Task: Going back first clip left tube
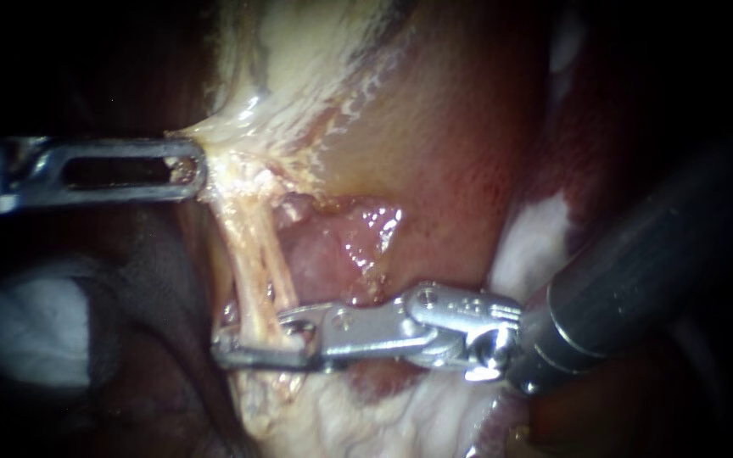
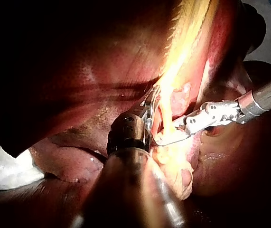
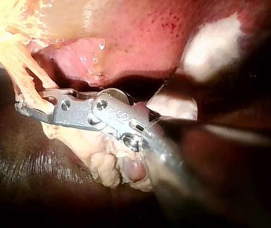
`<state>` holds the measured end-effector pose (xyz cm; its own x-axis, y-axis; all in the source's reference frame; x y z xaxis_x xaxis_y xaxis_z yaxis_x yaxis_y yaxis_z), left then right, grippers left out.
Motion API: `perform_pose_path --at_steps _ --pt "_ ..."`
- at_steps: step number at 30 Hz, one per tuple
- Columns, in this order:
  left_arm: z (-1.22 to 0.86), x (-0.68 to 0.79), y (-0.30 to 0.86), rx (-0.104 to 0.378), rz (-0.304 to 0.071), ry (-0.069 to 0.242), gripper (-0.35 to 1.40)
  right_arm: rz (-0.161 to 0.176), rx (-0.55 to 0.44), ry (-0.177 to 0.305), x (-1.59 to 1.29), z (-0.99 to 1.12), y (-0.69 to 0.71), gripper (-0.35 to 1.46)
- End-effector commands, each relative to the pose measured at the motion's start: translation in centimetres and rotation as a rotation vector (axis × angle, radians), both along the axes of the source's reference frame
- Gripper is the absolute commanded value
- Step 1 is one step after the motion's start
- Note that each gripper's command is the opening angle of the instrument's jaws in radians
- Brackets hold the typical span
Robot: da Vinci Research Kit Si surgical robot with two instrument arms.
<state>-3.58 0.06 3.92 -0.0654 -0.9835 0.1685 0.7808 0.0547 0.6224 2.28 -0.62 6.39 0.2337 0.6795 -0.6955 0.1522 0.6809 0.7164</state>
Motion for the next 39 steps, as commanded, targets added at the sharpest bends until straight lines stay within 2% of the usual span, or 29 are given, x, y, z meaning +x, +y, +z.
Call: perform_pose_path --at_steps 1,5,8,11,13,15,18,23,29,35,39 --pt "0.0 0.0 0.0 0.0 0.0 0.001 -0.35 0.0 0.004 -0.001 0.0 0.0 0.0 -0.35" --pt "0.0 0.0 0.0 0.0 0.0 0.001 -0.35 -0.012 0.005 0.001 -0.01 -0.01 -0.02 -0.31" --pt "-0.01 0.0 0.0 0.0 0.0 0.001 -0.35 -0.014 0.007 0.003 -0.01 -0.01 -0.01 0.36" --pt "-0.02 -0.01 -0.01 0.0 -0.001 0.001 -0.35 -0.007 -0.017 0.001 0.02 -0.01 0.02 0.52" --pt "-0.02 -0.01 -0.01 0.0 -0.002 0.002 -0.35 -0.007 -0.045 0.009 0.03 -0.01 0.03 0.54" --pt "-0.02 -0.02 -0.01 0.0 -0.002 0.002 -0.35 0.009 -0.087 0.034 0.06 0.01 0.08 0.58" --pt "-0.03 -0.02 -0.02 0.0 -0.002 0.002 -0.35 0.04 -0.147 0.033 0.08 0.06 0.14 0.6" --pt "-0.04 -0.02 -0.02 0.0 -0.003 0.003 -0.35 0.051 -0.2 0.049 0.05 0.11 0.23 0.6" --pt "-0.04 -0.02 -0.03 0.0 -0.003 0.003 -0.35 0.047 -0.21 0.058 -0.03 0.06 0.22 0.6" --pt "-0.05 0.0 -0.03 0.0 -0.002 0.002 -0.35 0.014 -0.253 0.092 -0.54 -0.15 0.1 0.6" --pt "-0.04 0.0 -0.03 0.0 -0.002 0.002 -0.35 -0.004 -0.318 0.121 -0.97 -0.3 0.23 0.6"
